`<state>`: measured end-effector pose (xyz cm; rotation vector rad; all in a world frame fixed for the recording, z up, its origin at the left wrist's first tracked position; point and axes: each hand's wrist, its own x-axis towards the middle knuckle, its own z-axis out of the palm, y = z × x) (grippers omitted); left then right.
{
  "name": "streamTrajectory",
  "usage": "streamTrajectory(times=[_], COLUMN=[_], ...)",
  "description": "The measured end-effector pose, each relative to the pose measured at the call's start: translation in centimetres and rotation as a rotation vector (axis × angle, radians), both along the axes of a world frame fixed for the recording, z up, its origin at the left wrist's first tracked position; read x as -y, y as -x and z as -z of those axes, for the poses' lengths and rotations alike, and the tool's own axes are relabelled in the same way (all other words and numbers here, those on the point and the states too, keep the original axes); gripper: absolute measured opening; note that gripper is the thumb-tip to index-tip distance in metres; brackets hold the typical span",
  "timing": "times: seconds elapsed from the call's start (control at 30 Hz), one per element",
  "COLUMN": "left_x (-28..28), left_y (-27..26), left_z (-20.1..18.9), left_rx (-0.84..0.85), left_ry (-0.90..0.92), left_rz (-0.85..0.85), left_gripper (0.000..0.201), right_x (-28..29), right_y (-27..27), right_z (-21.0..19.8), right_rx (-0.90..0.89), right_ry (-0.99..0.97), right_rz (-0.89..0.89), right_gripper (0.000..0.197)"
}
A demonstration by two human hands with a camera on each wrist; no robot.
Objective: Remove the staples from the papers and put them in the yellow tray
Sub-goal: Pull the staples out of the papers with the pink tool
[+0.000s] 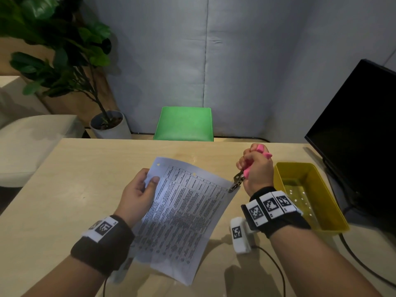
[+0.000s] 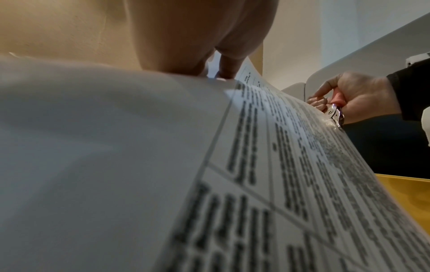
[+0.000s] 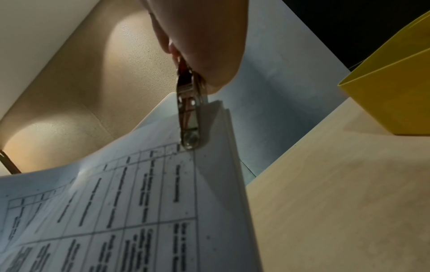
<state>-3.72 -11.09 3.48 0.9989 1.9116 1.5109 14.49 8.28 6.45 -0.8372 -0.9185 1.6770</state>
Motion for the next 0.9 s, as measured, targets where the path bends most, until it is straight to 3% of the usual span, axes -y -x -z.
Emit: streamTrajectory(times=[0.3, 0.53, 0.77, 0.9], left_x=[-0.3, -0.2, 0.0, 0.3], left_y=[0.6, 1.0, 1.0, 1.2], left_z=[0.1, 0.4, -0.1, -0.8], left_rx=[-0.018, -0.021, -0.117, -0.176], left_ry=[-0.034, -0.042, -0.055, -0.084], left_rz=[-0.011, -0.024, -0.085, -0.133], left_gripper=[0.026, 0.010, 0.015, 0.016], right_x=[-0.6, -0.7, -0.5, -0.7], right_y=[0.7, 1.1, 1.5, 1.5], right_z=[-0.2, -0.3, -0.9, -1.6], right_rx=[0.004, 0.043, 0.111, 0.038], right_ry=[-0.037, -0.071, -0.105, -0.089], right_rz=[-0.041, -0.058, 0.000, 0.068], right_gripper=[0.030, 0.029, 0.025, 0.023])
